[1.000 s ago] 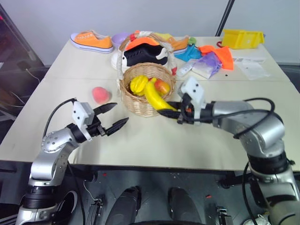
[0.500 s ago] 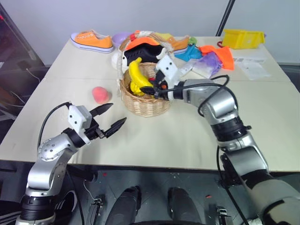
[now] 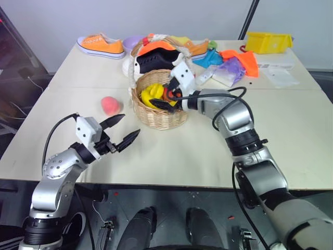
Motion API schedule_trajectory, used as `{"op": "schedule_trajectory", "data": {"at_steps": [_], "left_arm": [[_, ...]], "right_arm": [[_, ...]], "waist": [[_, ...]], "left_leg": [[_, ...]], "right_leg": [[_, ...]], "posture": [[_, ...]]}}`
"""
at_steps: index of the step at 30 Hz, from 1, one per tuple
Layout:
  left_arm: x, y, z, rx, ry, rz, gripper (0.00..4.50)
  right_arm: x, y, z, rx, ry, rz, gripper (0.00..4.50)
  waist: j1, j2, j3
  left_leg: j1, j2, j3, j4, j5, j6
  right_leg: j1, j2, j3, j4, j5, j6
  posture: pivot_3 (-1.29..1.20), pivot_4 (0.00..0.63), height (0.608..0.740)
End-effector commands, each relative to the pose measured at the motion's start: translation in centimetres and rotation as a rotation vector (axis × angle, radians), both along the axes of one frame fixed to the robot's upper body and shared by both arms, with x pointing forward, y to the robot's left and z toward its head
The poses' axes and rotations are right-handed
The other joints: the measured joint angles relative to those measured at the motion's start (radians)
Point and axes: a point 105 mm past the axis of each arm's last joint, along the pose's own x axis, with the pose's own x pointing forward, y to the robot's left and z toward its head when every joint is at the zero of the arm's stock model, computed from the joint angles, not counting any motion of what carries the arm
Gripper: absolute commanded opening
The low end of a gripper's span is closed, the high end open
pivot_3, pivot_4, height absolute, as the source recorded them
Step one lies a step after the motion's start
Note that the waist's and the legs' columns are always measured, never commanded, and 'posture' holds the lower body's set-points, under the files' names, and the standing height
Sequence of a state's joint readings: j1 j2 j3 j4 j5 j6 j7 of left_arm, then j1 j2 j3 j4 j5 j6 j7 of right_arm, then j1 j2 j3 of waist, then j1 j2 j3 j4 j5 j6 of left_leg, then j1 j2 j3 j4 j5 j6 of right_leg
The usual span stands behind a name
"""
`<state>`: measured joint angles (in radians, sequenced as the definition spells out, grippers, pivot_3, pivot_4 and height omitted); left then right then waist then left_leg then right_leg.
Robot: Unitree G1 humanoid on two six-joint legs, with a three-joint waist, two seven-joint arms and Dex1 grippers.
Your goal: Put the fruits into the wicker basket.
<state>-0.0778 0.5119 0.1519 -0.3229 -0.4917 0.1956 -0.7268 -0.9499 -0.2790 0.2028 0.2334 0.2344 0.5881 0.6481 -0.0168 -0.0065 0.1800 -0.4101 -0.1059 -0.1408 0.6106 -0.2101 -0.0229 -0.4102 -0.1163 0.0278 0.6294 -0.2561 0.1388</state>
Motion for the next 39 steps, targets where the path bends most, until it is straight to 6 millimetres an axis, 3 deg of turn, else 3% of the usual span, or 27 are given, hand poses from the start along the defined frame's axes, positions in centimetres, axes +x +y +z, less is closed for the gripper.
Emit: {"op": "schedule_trajectory", "data": {"at_steps": [1, 4, 7, 11, 15, 18, 24, 30, 33, 36, 39], "left_arm": [[-0.2, 1.0, 0.6, -0.013, -0.02, 0.039, 3.85], [-0.2, 1.9, -0.1, -0.003, 0.011, 0.097, 3.85], [0.5, 4.2, -0.9, 0.04, -0.001, 0.263, 3.85], [1.5, 6.8, -1.1, 0.039, -0.019, 0.463, 3.85], [1.9, 7.7, -1.8, 0.041, -0.013, 0.575, 3.85], [2.1, 8.4, -2.6, 0.042, 0.017, 0.643, 3.85], [3.2, 8.4, -2.3, 0.024, 0.06, 0.684, 3.85], [6.4, 8.7, -0.6, 0.097, 0.085, 0.734, 3.85], [7.9, 7.1, -0.2, 0.125, 0.107, 0.652, 3.85], [9.9, 7.3, -0.1, 0.113, 0.157, 0.672, 3.85], [11.6, 6.3, 0.3, 0.103, 0.197, 0.644, 3.85]], "right_arm": [[-3.2, -1.4, 4.5, 0.214, -0.146, 0.082, 4.06], [-6.5, -2.8, 4.1, 0.291, -0.177, 0.141, 4.06], [-9.0, -5.1, 0.3, 0.138, -0.231, 0.113, 4.06], [-9.6, -8.8, -1.6, 0.106, -0.311, -0.067, 4.06], [-10.7, -10.3, -5.1, 0.064, -0.269, -0.14, 4.06], [-10.6, -11.3, -6.0, 0.047, -0.289, -0.216, 4.06], [-10.5, -11.1, -5.8, 0.055, -0.309, -0.214, 4.06], [-10.1, -10.3, -5.6, 0.03, -0.344, -0.173, 4.06], [-10.1, -9.8, -5.5, 0.045, -0.354, -0.154, 4.06], [-10.6, -8.9, -5.7, 0.052, -0.371, -0.097, 4.06], [-11.5, -8.1, -6.4, 0.053, -0.338, -0.01, 4.06]], "waist": [[0.004, 0.0, 0.0], [0.006, 0.0, 0.0], [0.007, 0.0, 0.0], [0.002, 0.0, 0.0], [0.007, -0.001, -0.001], [0.005, -0.001, -0.001], [0.01, -0.001, -0.001], [0.01, -0.002, -0.001], [0.008, -0.002, -0.001], [0.007, -0.002, -0.001], [0.004, -0.003, 0.0]], "left_leg": [[0.0, 0.0, 0.0, 0.0, 0.0, 0.0], [0.0, 0.0, -0.001, -0.001, 0.0, 0.0], [0.0, 0.0, -0.001, -0.001, 0.0, 0.0], [0.0, 0.0, 0.001, 0.0, 0.0, 0.0], [0.001, 0.0, 0.0, 0.001, 0.0, 0.0], [0.001, 0.0, 0.001, 0.001, 0.0, 0.0], [0.001, 0.0, 0.0, 0.002, 0.0, 0.0], [0.002, 0.0, 0.0, 0.003, 0.0, 0.0], [0.002, 0.0, 0.0, 0.002, 0.0, 0.0], [0.002, 0.0, 0.0, 0.002, 0.0, 0.0], [0.002, 0.0, -0.001, 0.002, 0.0, -0.001]], "right_leg": [[0.0, 0.0, 0.0, 0.0, 0.0, 0.0], [0.0, 0.0, 0.0, -0.001, 0.0, 0.0], [0.001, -0.001, 0.0, -0.001, 0.0, 0.0], [0.001, -0.001, 0.0, -0.001, 0.0, 0.0], [0.003, -0.001, 0.001, -0.001, 0.0, 0.0], [0.003, -0.001, 0.001, -0.001, 0.0, 0.001], [0.003, 0.0, 0.0, 0.0, 0.0, 0.0], [0.004, 0.0, 0.0, 0.0, 0.0, 0.001], [0.004, 0.0, 0.0, 0.0, 0.0, 0.001], [0.004, 0.0, -0.001, 0.0, 0.0, 0.001], [0.003, 0.001, -0.001, 0.0, 0.0, 0.001]], "posture": [[0.0, 0.15, 0.74], [0.0, 0.15, 0.74], [0.0, 0.15, 0.74], [0.0, 0.15, 0.74], [0.0, 0.15, 0.74], [0.0, 0.15, 0.74], [0.0, 0.15, 0.74], [0.0, 0.15, 0.74], [0.0, 0.15, 0.74], [0.0, 0.15, 0.74], [0.0, 0.15, 0.74]]}}
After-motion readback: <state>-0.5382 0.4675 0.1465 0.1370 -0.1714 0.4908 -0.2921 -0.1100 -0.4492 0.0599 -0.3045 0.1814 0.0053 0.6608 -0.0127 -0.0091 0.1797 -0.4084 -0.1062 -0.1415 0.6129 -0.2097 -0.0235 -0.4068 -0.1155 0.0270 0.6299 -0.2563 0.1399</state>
